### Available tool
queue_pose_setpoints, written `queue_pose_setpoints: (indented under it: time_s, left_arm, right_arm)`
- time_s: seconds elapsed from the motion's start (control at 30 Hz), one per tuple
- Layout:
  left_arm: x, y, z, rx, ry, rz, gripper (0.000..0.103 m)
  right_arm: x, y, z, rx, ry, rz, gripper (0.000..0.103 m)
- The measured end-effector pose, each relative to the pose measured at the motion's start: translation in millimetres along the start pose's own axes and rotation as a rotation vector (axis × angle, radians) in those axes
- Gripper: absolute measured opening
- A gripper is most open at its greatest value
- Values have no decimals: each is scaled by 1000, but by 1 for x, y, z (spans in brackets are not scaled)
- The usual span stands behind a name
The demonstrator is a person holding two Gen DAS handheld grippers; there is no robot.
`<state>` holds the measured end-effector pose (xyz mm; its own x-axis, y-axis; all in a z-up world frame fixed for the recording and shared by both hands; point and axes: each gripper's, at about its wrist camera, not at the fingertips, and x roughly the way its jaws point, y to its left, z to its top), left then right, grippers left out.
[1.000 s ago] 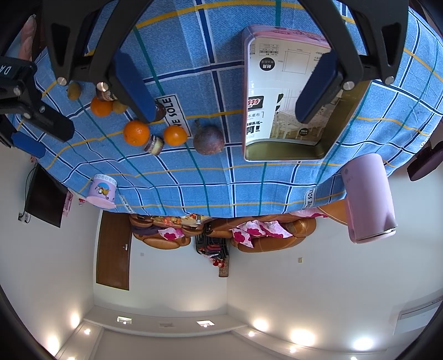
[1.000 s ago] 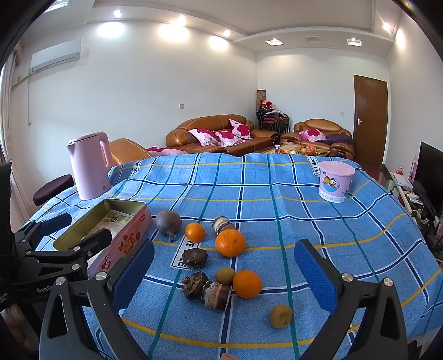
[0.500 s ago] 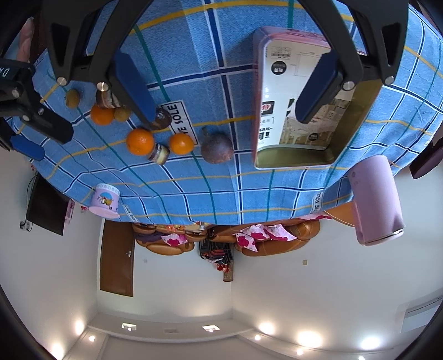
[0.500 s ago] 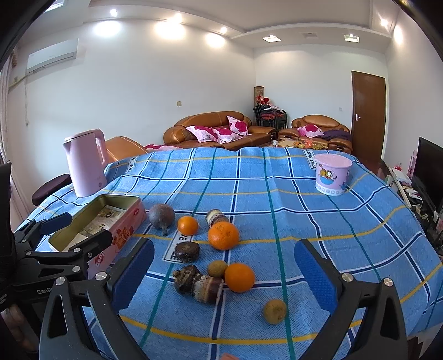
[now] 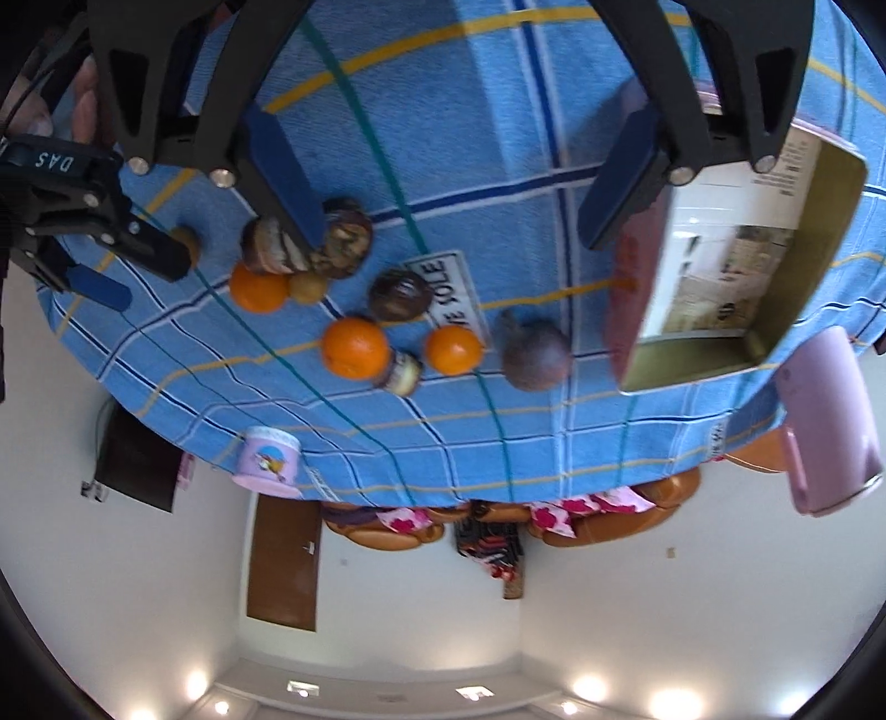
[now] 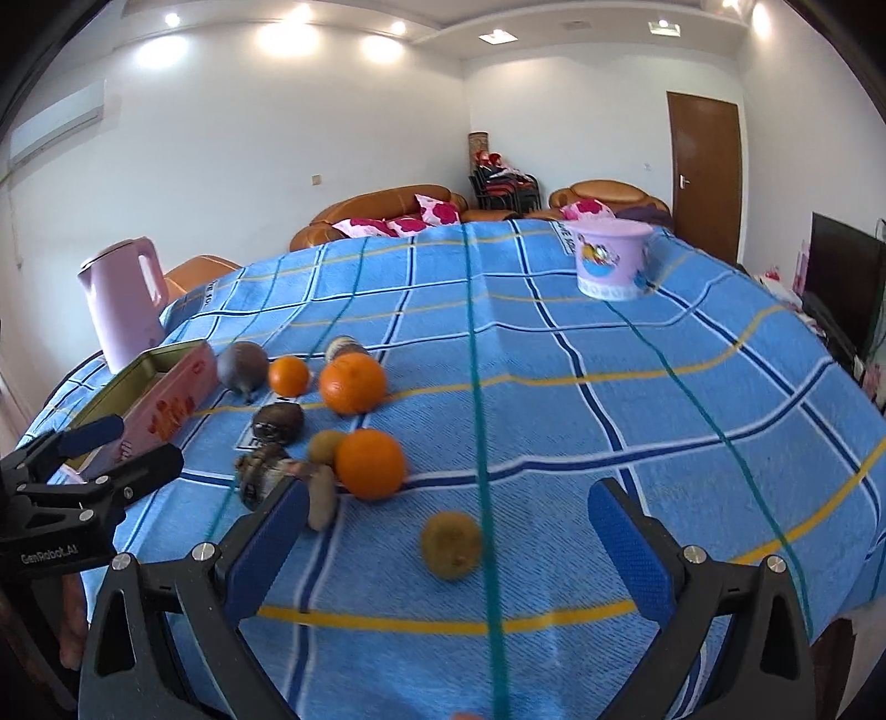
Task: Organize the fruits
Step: 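Move left tool toward the dark brown mangosteen while right tool approaches the brown kiwi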
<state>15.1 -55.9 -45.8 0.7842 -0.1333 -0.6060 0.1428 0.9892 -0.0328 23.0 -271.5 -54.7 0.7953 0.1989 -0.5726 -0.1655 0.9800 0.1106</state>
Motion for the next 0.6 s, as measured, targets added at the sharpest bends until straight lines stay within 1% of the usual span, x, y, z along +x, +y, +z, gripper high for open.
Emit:
queue_pose_setpoints:
  time_s: [0.07, 0.1, 0.2, 0.27, 0.33, 0.4, 0.47, 0.53, 0.6]
  left_arm:
    - [4, -4, -1, 8, 10, -17, 81]
    - [6, -6, -1, 9, 18, -25, 80]
    - [9, -11, -1, 10, 28, -60, 77]
    - [10, -16, -1, 23, 30, -65, 76]
    - [11, -20, 0, 34, 32, -69, 75]
    - [14, -22, 1, 38, 40, -81, 74]
    - [18, -24, 2, 42, 52, -88, 67]
    - [21, -26, 2, 47, 61, -86, 66]
    - [24, -26, 2, 40, 75, -96, 63]
  right_arm:
    - [0, 0, 0, 3, 0, 5, 100]
    - [1, 0, -1, 1, 0, 12, 99]
    - [3, 1, -3, -14, 14, 37, 89]
    - [8, 2, -5, -15, 33, 52, 76]
    - [11, 3, -7, -11, 50, 67, 67]
    - [13, 4, -9, -10, 60, 75, 64]
    - [15, 4, -10, -11, 69, 86, 56]
    - [16, 4, -11, -15, 76, 88, 53]
    - [18, 4, -13, -16, 82, 91, 52]
